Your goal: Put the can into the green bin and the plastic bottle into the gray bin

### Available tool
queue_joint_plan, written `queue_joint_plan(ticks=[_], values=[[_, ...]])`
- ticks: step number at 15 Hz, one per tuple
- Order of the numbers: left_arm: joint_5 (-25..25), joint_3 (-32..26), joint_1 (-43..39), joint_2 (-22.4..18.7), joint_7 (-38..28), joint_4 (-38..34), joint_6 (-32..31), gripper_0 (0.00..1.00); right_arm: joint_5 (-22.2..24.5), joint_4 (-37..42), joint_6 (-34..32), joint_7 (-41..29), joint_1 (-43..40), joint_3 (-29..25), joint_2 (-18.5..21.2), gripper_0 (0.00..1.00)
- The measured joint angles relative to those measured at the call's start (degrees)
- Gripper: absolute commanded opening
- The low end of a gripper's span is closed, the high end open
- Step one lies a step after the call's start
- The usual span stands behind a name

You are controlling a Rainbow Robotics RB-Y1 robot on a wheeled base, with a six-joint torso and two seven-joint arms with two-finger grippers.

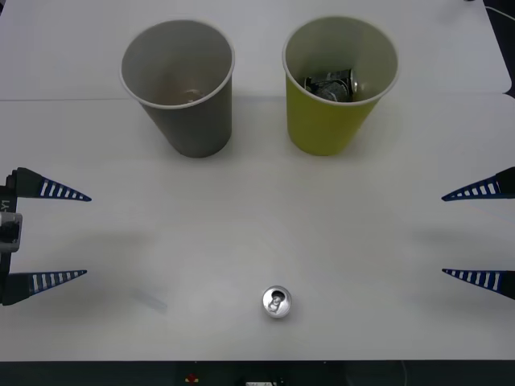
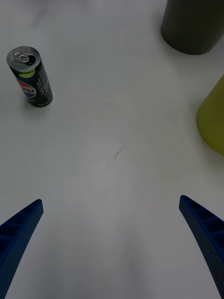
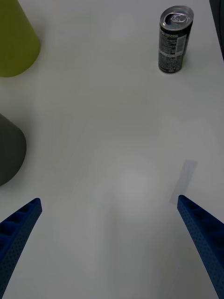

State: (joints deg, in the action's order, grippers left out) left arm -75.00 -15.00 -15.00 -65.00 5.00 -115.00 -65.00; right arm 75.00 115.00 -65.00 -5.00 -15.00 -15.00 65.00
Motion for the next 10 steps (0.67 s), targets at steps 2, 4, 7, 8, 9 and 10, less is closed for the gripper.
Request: queue_joint_plan(ticks=[2,4,7,8,9,10], values=[[0.0,0.0,0.0,0.0,0.0,0.0,0.0,1.0,0.0,-0.04,0.03,0.02,-0.04,0.24,-0.39,1.0],[0.0,0.01,0.0,0.0,0.0,0.0,0.0,1.0,-0.17,-0.37,0.3,0.42,-0.11,1.58,-2.74,1.0],[0.0,0.0,0.0,0.0,0.0,0.0,0.0,1.0,-0.44,-0.08,0.82,0.69,-0.03,1.75,-3.04,1.0],[0.0,0.0,0.0,0.0,0.0,0.0,0.0,1.0,-0.45,-0.11,0.83,0.69,-0.03,1.92,-3.21,1.0],[0.0,0.0,0.0,0.0,0.0,0.0,0.0,1.0,-0.45,-0.13,0.83,0.69,-0.04,2.04,-3.79,1.0],[0.0,0.0,0.0,0.0,0.0,0.0,0.0,1.0,-0.42,-0.24,0.83,0.71,-0.09,2.07,-4.97,1.0]])
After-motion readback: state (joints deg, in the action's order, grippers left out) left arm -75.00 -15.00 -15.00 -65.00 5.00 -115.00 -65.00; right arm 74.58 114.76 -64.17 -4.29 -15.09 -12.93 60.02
